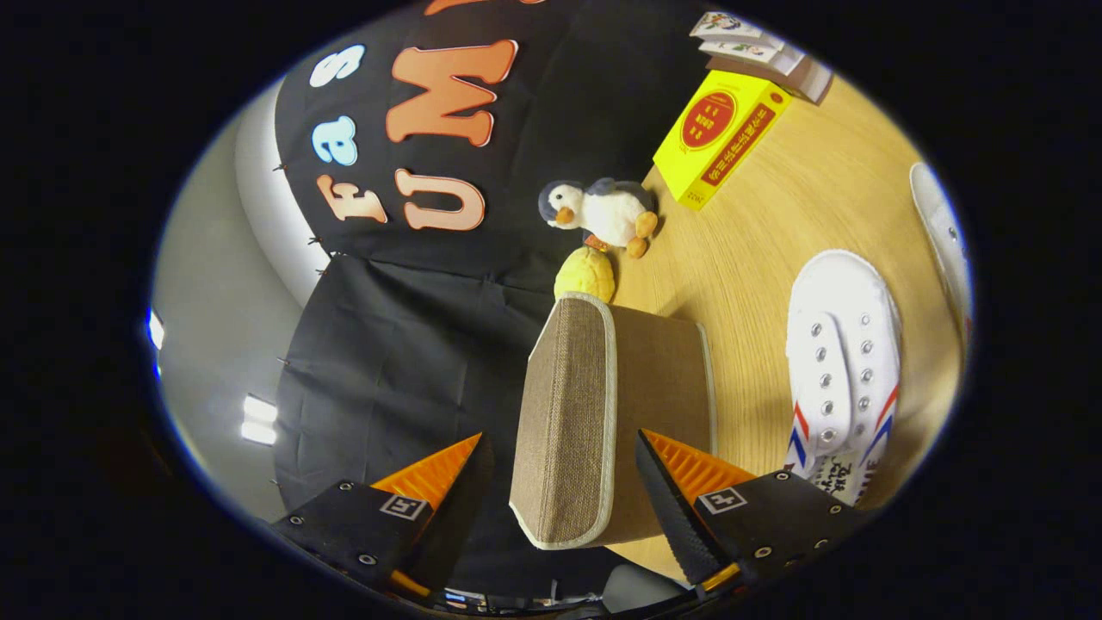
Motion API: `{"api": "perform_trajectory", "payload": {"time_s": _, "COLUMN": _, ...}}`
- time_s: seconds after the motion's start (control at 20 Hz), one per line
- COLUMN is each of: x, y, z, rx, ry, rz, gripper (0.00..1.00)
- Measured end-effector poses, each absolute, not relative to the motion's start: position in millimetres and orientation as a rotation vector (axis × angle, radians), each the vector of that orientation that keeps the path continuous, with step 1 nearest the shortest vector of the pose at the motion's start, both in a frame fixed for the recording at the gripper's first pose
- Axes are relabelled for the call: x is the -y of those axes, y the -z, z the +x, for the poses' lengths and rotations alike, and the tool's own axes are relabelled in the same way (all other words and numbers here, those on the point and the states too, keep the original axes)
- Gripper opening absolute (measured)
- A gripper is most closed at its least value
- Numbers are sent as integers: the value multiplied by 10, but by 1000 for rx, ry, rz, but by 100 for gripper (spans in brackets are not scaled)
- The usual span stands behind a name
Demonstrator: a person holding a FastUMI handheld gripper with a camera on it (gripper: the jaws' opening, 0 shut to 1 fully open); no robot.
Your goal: Open the storage box then place both shoes into the box .Put the left shoe in first, then the right shoe, with the right side of both shoes facing outward in a uniform manner.
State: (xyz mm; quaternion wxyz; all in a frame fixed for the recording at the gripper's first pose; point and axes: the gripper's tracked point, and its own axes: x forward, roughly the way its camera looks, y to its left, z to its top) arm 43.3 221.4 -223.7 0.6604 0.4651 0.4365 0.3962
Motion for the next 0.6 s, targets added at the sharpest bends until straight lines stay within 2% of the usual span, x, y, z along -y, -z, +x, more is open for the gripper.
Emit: {"api": "perform_trajectory", "payload": {"time_s": 0.6, "x": -2643, "y": 2372, "z": 372, "rx": -1130, "ry": -1020, "rz": 1215, "gripper": 95}}
